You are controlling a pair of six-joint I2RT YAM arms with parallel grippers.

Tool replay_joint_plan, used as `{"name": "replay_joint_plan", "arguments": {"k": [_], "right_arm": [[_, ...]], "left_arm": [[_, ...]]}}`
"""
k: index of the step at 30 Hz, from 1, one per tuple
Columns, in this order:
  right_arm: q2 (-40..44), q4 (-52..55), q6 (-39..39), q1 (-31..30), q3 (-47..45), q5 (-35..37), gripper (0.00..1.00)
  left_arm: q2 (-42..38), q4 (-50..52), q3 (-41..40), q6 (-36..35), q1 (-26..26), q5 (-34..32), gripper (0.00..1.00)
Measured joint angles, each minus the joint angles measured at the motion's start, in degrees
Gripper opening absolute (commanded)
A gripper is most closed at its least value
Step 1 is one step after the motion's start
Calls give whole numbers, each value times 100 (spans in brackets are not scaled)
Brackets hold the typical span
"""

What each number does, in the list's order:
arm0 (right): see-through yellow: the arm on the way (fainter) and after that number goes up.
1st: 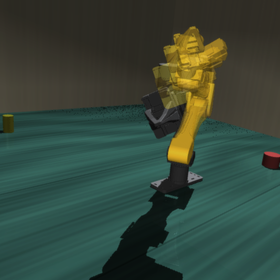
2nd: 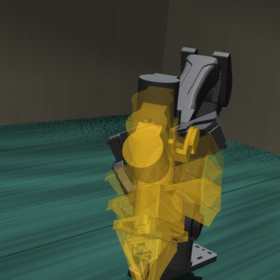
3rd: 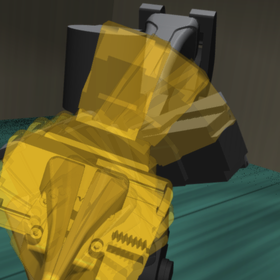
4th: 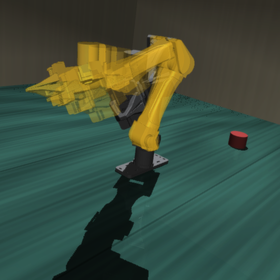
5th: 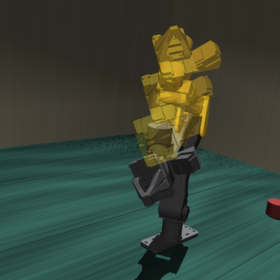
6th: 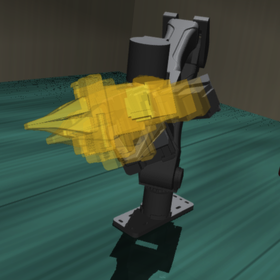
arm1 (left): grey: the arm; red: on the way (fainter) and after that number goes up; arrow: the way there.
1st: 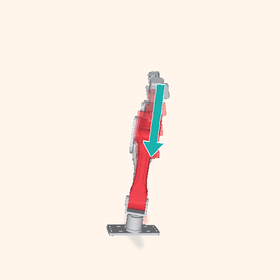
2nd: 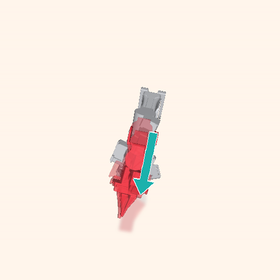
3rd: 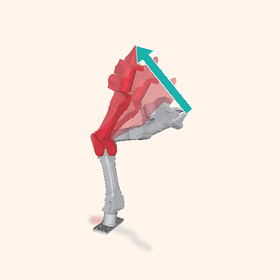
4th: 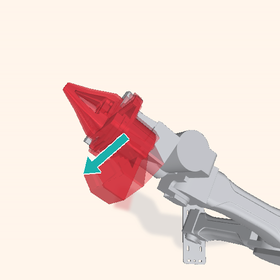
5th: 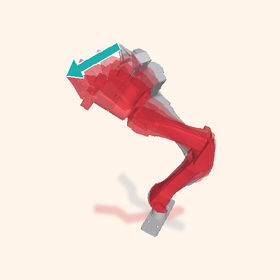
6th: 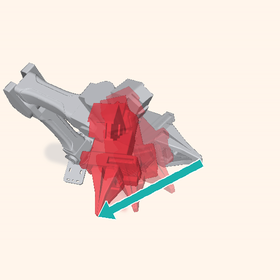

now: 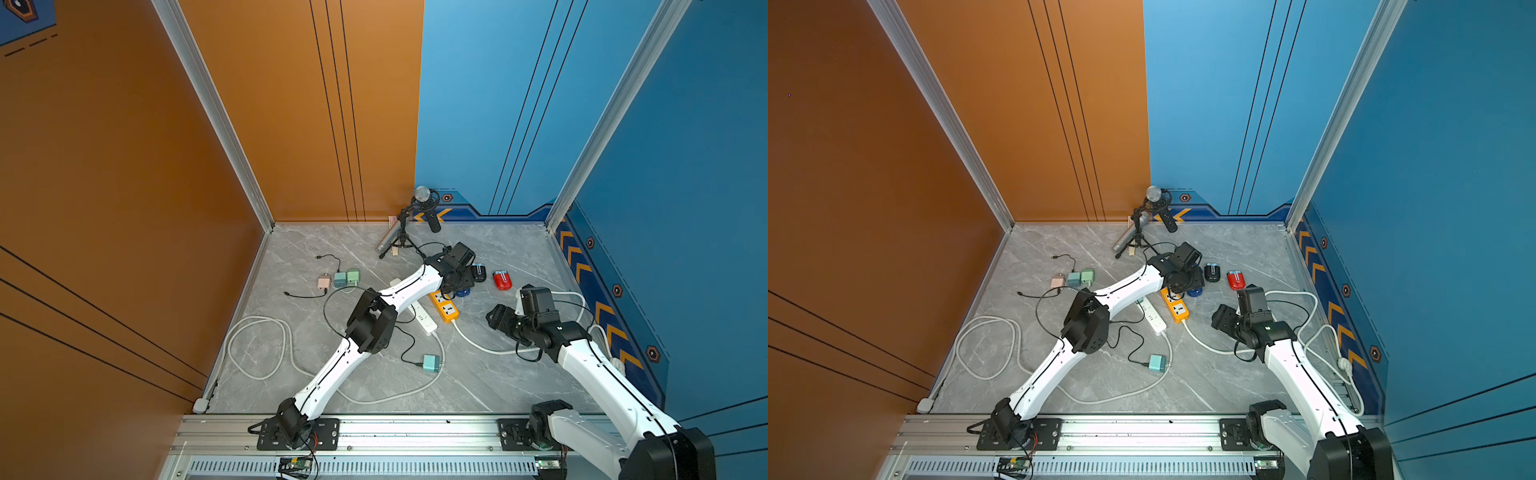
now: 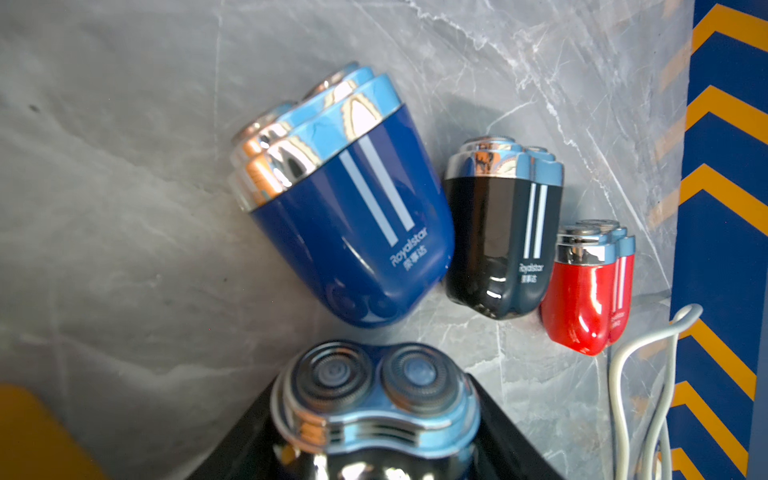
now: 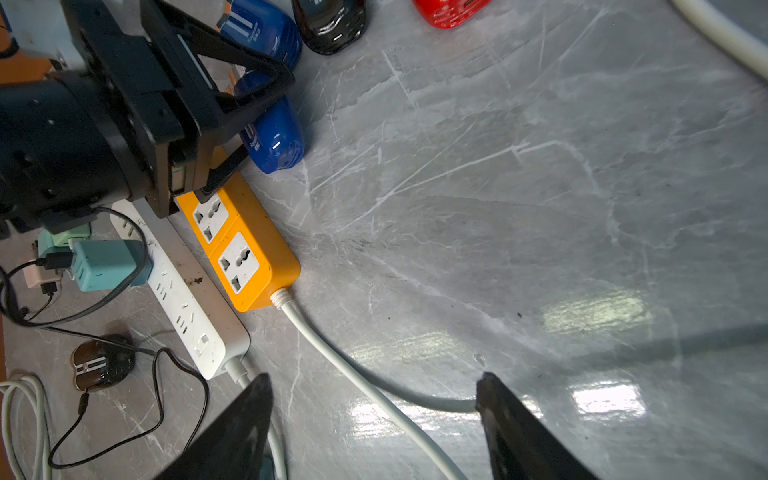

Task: Unplug the electric shaver
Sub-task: Place the electric shaver at the center of the board.

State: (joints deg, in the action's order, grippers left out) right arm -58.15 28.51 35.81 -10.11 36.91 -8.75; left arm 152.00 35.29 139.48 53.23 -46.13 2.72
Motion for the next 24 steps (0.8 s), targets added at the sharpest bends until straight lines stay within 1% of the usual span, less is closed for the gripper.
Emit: {"name": "replay_joint_plan", "arguments": {"k": [3,11,16,20,22,24], "right_arm": [[-20,0,-26,4,0,-4,79],[-22,0,-168,7,7,-17,79],[13,2,-352,4,68,-17,79],[98,2,-610,-11,232,-22,78],[107,0,-767,-105,337,-22,77],[105,0,-957,-326,437,-22,78]], "left_arm": [[0,-15,9,13,-20,24,73],[-2,-39,11,9,-76,35,74],[-57,-13,0,-140,-120,-4,74],[-459,37,-199,-330,-120,-114,75],[-876,44,-409,-452,-114,-229,75],[-1362,28,-662,-549,-85,-313,76]]}}
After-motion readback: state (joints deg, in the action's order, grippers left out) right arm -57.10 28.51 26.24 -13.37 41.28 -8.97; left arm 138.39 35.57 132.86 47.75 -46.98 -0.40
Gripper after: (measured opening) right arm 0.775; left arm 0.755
